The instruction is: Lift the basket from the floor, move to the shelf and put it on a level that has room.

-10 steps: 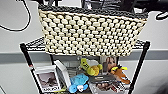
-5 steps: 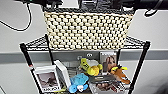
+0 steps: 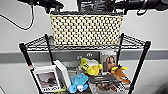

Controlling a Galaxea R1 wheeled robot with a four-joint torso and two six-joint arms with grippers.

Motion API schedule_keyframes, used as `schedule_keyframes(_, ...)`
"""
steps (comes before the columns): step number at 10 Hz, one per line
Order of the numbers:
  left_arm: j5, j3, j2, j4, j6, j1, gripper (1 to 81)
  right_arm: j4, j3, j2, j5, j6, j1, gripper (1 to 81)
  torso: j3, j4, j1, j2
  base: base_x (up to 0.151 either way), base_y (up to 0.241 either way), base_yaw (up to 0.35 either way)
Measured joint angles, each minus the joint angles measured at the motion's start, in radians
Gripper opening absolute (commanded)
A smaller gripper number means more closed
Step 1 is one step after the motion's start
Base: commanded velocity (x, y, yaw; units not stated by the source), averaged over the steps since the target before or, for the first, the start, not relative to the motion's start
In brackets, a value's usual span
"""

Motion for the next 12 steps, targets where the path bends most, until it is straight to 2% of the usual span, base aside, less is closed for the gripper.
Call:
schedule_keyframes(4, 0.034, -0.176, 0.077, 0.003, 0.083, 0.060, 1.0, -0.029, -0.136, 0.086, -0.048, -0.015, -0.048, 1.0, 0.000, 0.000, 0.000, 0.000, 0.000, 0.000, 0.000)
schedule_keyframes(6, 0.014, -0.237, 0.124, 0.011, 0.109, 0.114, 1.0, -0.030, -0.187, 0.110, -0.041, -0.038, -0.072, 1.0, -0.001, 0.000, 0.000, 0.000, 0.000, 0.000, 0.000)
schedule_keyframes(9, 0.008, -0.311, 0.180, 0.011, 0.135, 0.130, 1.0, -0.030, -0.277, 0.143, -0.020, -0.077, -0.103, 1.0, -0.001, 0.000, 0.000, 0.000, 0.000, 0.000, 0.000)
schedule_keyframes(12, -0.019, -0.339, 0.193, 0.011, 0.139, 0.152, 1.0, -0.018, -0.314, 0.162, 0.011, -0.090, -0.127, 1.0, -0.001, 0.000, 0.000, 0.000, 0.000, 0.000, 0.000)
